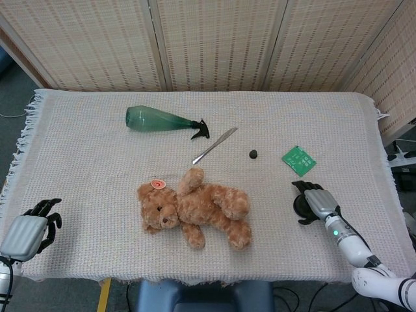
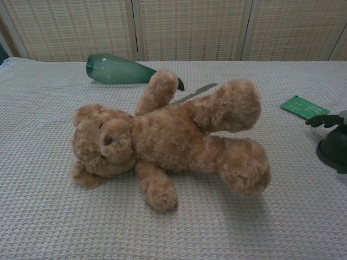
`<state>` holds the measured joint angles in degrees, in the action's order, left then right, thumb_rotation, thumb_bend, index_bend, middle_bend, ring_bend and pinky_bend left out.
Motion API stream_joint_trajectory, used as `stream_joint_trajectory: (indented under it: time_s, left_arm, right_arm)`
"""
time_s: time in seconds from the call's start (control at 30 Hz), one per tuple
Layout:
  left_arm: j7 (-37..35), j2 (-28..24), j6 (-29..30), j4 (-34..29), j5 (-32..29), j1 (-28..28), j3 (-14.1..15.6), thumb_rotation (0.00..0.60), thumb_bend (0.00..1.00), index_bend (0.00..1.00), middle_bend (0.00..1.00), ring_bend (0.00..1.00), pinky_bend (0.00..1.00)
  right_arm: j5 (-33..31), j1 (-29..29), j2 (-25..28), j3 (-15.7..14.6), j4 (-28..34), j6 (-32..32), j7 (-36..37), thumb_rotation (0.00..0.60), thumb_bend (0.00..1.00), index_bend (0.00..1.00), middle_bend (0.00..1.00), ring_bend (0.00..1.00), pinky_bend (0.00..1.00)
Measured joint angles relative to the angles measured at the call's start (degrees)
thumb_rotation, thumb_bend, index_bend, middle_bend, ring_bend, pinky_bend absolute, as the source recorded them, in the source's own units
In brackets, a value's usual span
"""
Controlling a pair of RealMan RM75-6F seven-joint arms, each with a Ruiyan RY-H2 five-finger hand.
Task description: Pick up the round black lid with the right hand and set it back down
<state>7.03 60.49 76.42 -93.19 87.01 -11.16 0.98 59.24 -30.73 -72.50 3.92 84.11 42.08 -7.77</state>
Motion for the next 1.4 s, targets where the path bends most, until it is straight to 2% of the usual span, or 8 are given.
stream_joint_trajectory:
  time_s: [0.2,0.47,0.63,0.8,1.03,1.13,1.23,1.4]
  left_arm:
    - [-0.36,-0.15,0.08,0.05,-0.06,0.05,-0.09,0.6,0.76,0.57,0.17,0.17,0.43]
    - [-0.24,-0.14,-0.04,0.01,-0.12,0.02,-0.13,0.6,0.76,0.57,0.17,0.17,0.43]
    - [-0.2,-0.11,-0.01,0.0,-0.13,0.04,-0.15,0.6,0.76,0.57,0.17,0.18,0.43]
    - [-0.24,-0.11,0.1,0.01,-0.01,0.07,-0.16,0.6,0.76,0.57,0.17,0.18,0.43]
    - [-0.24,-0.08,0.17,0.06,0.09,0.11,-0.15,0.6,0.76,0.57,0.17,0.18,0.43]
    - [-0.19,-0.05,0.14,0.08,0.04,0.1,-0.17,0.6,0.76,0.57,0.17,0.18,0.43]
    - [-0.04,-0.01,0.1,0.07,0.0,0.09,-0.18,0.6,0.76,0.57,0.17,0.18,0.43]
    - [0.3,0.04,-0.14,0.02,-0.04,0.04,-0.12,0.6,0.76,0.57,0.17,0.18,0.43]
  right_arm:
    - [-0.79,-0.24,-1.14,-0.35,-0.82,1.12,-1.4,0.6,0.07,0.09,0.16,0.17,0.22]
    - [-2.02,0.02,-1.82,-0.75,-1.18,3.85,-4.17,0.6,0.07,0.24,0.29,0.32,0.51]
    - [-2.77,0.32,-2.54,-0.9,-1.69,5.96,-6.28,0.6,0.07,0.39,0.39,0.46,0.68]
    - [-3.83,0.72,-3.43,-1.19,-2.22,8.17,-9.29,0.6,0.08,0.48,0.45,0.53,0.74]
    - [-3.67,1.63,-4.0,-1.1,-2.34,11.15,-10.3,0.6,0.09,0.49,0.46,0.53,0.75]
    - [-0.74,2.4,-4.27,-0.9,-2.38,13.74,-8.71,0.6,0.09,0.5,0.46,0.53,0.75]
    - [5.14,3.57,-4.82,-0.9,-2.9,18.2,-4.89,0.6,0.09,0.51,0.47,0.54,0.75]
    - [20.82,5.97,-7.11,-1.17,-7.09,32.44,6.55,0.6,0.09,0.52,0.47,0.54,0.75]
